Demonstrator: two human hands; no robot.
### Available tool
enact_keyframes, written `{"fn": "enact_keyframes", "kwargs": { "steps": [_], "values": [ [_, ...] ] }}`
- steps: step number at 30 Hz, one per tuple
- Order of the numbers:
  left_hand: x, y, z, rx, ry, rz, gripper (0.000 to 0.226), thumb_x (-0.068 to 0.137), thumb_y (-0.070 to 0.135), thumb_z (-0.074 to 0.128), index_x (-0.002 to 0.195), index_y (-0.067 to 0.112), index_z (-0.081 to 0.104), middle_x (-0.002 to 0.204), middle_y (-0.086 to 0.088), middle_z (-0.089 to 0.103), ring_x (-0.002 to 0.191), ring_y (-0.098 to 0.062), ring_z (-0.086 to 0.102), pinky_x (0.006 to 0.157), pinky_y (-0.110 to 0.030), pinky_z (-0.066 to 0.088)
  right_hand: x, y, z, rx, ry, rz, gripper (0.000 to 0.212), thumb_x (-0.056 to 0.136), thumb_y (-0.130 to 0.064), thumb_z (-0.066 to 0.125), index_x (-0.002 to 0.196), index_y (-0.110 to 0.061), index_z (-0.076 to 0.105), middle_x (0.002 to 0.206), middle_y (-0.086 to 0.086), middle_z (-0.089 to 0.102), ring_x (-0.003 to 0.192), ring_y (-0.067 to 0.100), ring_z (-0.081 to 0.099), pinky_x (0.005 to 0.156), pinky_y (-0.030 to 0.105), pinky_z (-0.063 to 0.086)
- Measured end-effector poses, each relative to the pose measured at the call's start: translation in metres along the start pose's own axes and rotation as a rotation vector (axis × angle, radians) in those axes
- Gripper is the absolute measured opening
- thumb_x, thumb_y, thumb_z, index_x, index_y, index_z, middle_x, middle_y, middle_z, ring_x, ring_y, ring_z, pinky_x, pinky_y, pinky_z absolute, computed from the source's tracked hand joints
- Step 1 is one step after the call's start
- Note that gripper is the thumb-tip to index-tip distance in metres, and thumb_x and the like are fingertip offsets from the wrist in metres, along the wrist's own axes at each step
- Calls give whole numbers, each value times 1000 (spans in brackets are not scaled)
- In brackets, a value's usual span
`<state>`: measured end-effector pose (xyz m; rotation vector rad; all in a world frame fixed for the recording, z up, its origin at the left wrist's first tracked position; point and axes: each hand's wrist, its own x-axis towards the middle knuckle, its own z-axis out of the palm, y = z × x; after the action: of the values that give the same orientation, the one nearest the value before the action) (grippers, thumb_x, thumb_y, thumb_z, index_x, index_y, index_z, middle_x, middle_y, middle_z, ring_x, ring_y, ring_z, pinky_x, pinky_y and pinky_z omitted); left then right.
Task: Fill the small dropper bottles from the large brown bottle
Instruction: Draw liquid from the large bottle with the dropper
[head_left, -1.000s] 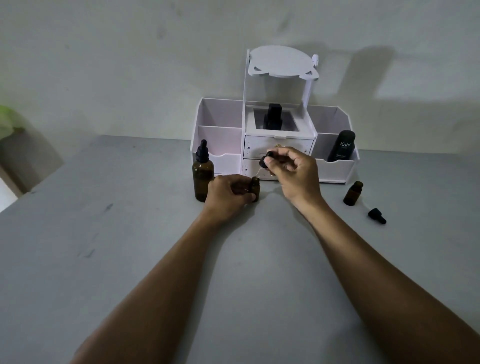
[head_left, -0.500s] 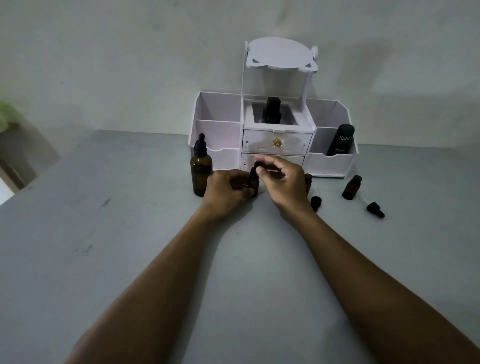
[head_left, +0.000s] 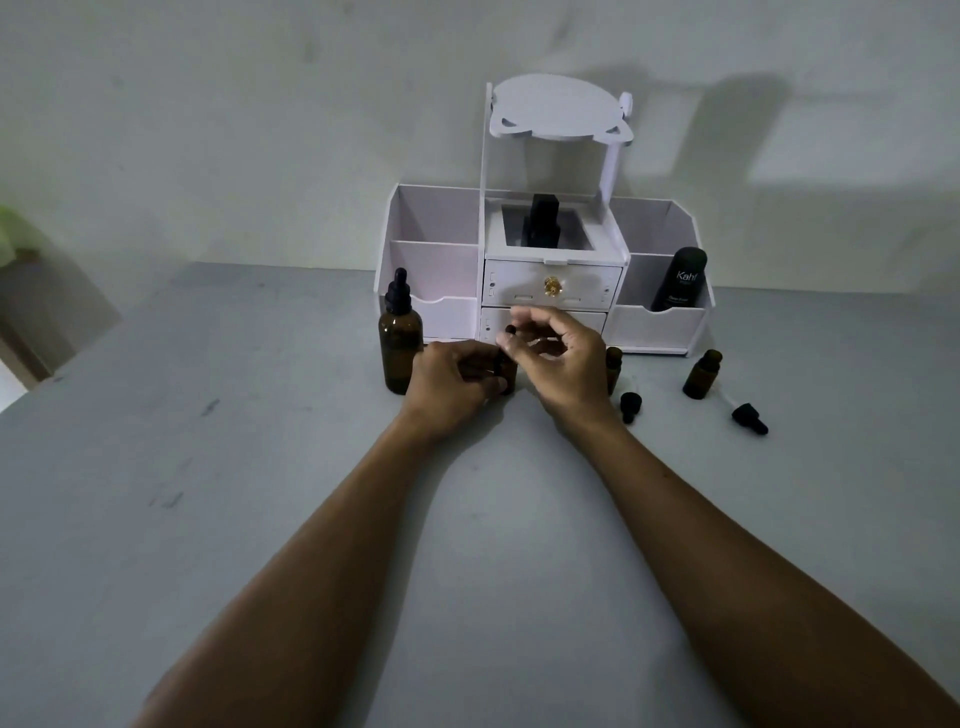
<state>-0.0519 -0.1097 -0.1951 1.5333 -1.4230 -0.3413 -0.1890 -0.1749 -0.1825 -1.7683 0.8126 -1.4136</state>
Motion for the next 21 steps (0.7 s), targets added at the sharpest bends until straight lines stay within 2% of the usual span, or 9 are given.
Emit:
{"fn": "enact_keyframes", "kwargs": {
  "steps": [3,8,12,17,21],
  "values": [
    [0,0,0,-17,2,-22,36,77,9,82,112,13,77,100,2,78,89,-2,72,88,-16,55,-1,-1,-1,-1,-19,-9,24,86,-2,70,105,-15,76,100,-3,76,91,5,70,83,20,54],
    [0,0,-1,-9,-9,-4,33,78,8,81,111,14,77,98,4,78,88,-2,72,89,-19,57,0,2,1,-50,-1,-41,19,79,-8,80,95,-15,74,91,-2,74,81,9,69,76,22,56],
    [0,0,-1,-10,-20,-12,35,79,12,81,113,14,76,101,3,78,91,-4,72,90,-20,57,-1,-1,0,-3,-12,-8,23,84,0,71,101,-15,75,96,-3,75,86,8,70,81,21,56],
    [-1,3,-1,-16,-4,-12,32,76,5,80,107,14,79,94,4,79,81,6,70,79,-6,50,-3,1,2,-42,33,-44,22,78,-7,79,95,-19,73,91,-1,74,81,16,70,75,28,58],
    [-1,3,0,-4,1,-25,35,77,9,82,111,14,77,99,3,77,83,7,69,81,-3,49,-4,-1,1,-10,28,-16,25,86,-1,69,105,-16,75,99,-4,75,91,7,70,84,21,56]
  ]
}}
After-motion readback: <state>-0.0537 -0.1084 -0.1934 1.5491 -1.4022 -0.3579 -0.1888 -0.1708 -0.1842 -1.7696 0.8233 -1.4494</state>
